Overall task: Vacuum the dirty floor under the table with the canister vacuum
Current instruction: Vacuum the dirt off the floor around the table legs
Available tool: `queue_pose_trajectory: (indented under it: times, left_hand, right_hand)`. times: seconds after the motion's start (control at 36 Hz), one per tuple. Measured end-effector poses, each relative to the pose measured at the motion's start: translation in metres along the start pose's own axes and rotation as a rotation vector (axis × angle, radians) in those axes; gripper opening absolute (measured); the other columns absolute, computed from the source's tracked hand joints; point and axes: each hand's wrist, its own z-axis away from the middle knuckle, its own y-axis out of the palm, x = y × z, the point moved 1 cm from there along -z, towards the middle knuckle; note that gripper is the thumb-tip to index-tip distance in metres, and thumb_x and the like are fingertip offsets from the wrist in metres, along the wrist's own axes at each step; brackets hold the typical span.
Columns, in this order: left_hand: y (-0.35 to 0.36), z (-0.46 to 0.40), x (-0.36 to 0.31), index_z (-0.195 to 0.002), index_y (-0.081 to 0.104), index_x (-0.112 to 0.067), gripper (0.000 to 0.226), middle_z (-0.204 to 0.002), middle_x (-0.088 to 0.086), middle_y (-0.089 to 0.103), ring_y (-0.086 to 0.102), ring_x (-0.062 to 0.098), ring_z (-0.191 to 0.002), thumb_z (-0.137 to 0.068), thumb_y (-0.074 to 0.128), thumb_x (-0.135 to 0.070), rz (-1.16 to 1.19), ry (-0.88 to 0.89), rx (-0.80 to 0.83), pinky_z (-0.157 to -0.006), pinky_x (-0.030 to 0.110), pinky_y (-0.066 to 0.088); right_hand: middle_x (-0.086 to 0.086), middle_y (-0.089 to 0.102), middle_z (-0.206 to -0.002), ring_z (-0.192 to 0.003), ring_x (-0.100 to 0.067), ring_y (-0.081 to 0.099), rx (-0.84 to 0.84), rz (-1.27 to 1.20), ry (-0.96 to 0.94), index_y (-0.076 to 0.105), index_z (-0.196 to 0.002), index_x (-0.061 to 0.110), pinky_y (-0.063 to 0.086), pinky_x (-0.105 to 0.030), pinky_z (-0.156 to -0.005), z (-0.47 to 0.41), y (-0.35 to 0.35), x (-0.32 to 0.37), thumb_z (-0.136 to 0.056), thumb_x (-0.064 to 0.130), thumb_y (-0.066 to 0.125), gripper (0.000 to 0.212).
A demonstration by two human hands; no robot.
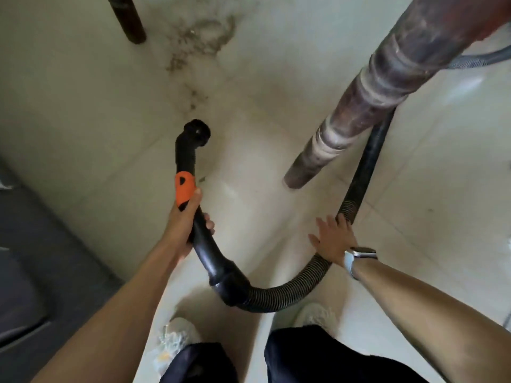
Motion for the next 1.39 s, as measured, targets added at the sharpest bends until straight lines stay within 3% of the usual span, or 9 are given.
queue_pose_trajectory:
  times: [0.19,0.33,0.56,0.69,0.83,0.97,1.11,1.19,1.39]
  left_hand:
    - [-0.015,-0.044,0.002,-0.091,0.044,-0.015,0.035,-0.046,0.001,0.044,0.044,0.016,-0.036,-0.091,0.055,-0.048,-0.017,0.065,0.018,-0.042,0.019,0.042]
    - [-0.016,-0.061,0.007,-0.092,0.043,-0.015,0.034,-0.050,0.002,0.046,0.045,0.015,-0.037,-0.092,0.054,-0.047,-0.151,0.140,0.011,-0.041,0.021,0.043]
    - [-0.029,-0.063,0.018,-0.108,0.045,-0.010,0.023,-0.073,0.007,0.051,0.048,0.009,-0.036,-0.095,0.058,-0.024,-0.406,0.240,-0.037,-0.039,0.020,0.044]
    - [-0.046,-0.063,0.022,-0.108,0.040,-0.015,0.021,-0.069,0.006,0.049,0.049,0.016,-0.040,-0.095,0.056,-0.012,-0.361,0.244,0.038,-0.043,0.027,0.047]
    - [-0.036,-0.064,0.033,-0.112,0.040,-0.020,0.028,-0.066,0.009,0.048,0.046,0.019,-0.040,-0.094,0.055,-0.006,-0.419,0.274,0.110,-0.043,0.029,0.044]
    - [-0.005,-0.067,0.033,-0.124,0.040,-0.019,0.041,-0.064,0.010,0.049,0.048,0.020,-0.041,-0.091,0.054,0.000,-0.585,0.338,0.186,-0.043,0.030,0.047]
    - [0.006,-0.071,0.035,-0.129,0.038,-0.025,0.049,-0.065,0.011,0.051,0.051,0.020,-0.043,-0.090,0.056,-0.002,-0.705,0.333,0.220,-0.045,0.031,0.047]
    - [0.007,-0.072,0.039,-0.130,0.037,-0.027,0.050,-0.068,0.012,0.052,0.051,0.022,-0.045,-0.090,0.056,-0.002,-0.750,0.322,0.223,-0.047,0.032,0.048]
    - [0.012,-0.077,0.053,-0.123,0.038,-0.032,0.048,-0.064,0.011,0.050,0.051,0.023,-0.042,-0.090,0.055,-0.001,-0.849,0.225,0.288,-0.048,0.033,0.048]
  right_hand:
    - [0.006,0.061,-0.122,-0.127,-0.018,0.042,-0.066,0.157,-0.400,0.062,-0.119,0.026,-0.007,-0.057,-0.115,-0.032,0.048,-0.003,-0.102,0.045,0.017,0.052]
    - [0.006,0.069,-0.093,-0.092,-0.017,0.056,-0.229,0.076,-0.438,0.068,-0.090,0.023,0.022,-0.035,-0.096,-0.029,0.084,0.011,-0.080,0.055,-0.012,0.087]
    - [-0.009,0.072,-0.097,-0.097,-0.026,0.061,-0.136,-0.083,-0.403,0.071,-0.090,0.011,0.031,-0.036,-0.094,0.002,0.147,0.060,-0.100,0.049,0.022,0.063]
    - [-0.008,0.072,-0.095,-0.095,-0.026,0.062,-0.285,-0.172,-0.310,0.070,-0.086,0.014,0.033,-0.035,-0.093,-0.008,0.140,0.060,-0.075,0.056,-0.005,0.087]
    - [-0.006,0.062,-0.071,-0.070,-0.028,0.060,-0.425,-0.232,-0.377,0.060,-0.071,0.013,0.048,-0.039,-0.068,-0.026,0.142,0.046,-0.087,0.040,0.034,0.040]
    - [-0.002,0.061,-0.087,-0.080,-0.024,0.058,-0.497,-0.054,-0.493,0.064,-0.089,0.016,0.044,-0.038,-0.080,-0.032,0.137,0.036,-0.087,0.040,0.042,0.033]
    - [-0.005,0.065,-0.103,-0.095,-0.026,0.062,-0.491,0.005,-0.458,0.066,-0.105,0.016,0.043,-0.053,-0.095,-0.032,0.125,0.019,-0.086,0.046,0.042,0.043]
    - [-0.008,0.064,-0.114,-0.110,-0.029,0.060,-0.426,0.039,-0.355,0.064,-0.119,0.017,0.026,-0.061,-0.104,-0.034,0.122,0.010,-0.087,0.050,0.038,0.053]
    - [-0.009,0.060,-0.129,-0.123,-0.032,0.055,-0.323,0.064,-0.309,0.059,-0.130,0.021,0.015,-0.061,-0.103,-0.036,0.125,0.013,-0.087,0.052,0.037,0.057]
